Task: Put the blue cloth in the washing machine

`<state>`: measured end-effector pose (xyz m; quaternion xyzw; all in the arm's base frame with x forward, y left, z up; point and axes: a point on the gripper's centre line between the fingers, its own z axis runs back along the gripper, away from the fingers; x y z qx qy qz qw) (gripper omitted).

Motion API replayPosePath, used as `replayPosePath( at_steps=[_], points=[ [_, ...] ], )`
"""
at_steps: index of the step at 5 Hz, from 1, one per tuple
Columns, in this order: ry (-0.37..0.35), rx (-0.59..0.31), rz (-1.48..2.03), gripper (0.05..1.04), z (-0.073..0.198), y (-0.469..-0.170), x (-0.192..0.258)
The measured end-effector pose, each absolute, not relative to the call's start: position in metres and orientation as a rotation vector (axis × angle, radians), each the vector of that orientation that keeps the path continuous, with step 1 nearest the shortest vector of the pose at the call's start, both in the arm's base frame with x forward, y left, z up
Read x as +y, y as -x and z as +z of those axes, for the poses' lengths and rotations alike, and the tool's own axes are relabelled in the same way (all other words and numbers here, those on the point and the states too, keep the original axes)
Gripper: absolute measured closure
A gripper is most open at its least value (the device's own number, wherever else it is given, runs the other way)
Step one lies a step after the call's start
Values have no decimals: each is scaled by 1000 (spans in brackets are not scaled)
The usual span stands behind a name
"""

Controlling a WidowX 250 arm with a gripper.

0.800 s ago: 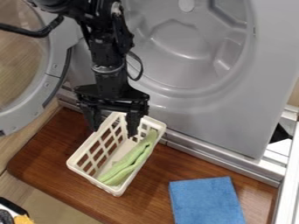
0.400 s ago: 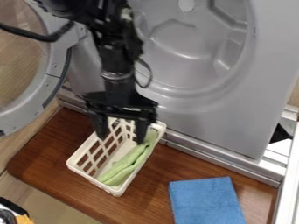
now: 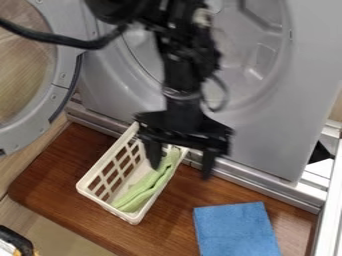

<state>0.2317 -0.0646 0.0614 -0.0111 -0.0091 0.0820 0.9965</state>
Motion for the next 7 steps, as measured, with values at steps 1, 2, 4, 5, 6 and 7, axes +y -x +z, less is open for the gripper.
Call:
replayPosePath(
  at_steps=[1,2,4,5,6,7],
  points=[
    [10,-22,102,85,56,-222,-99],
    [37,-11,67,85,30,-223,-121],
    [-32,-11,82,85,-22,-242,-137],
    [-48,-9,70,85,-42,-253,-147],
    [-47,-27,60,85,-48,-256,-153],
    [-28,-73,71,85,-58,-258,-158]
  ],
)
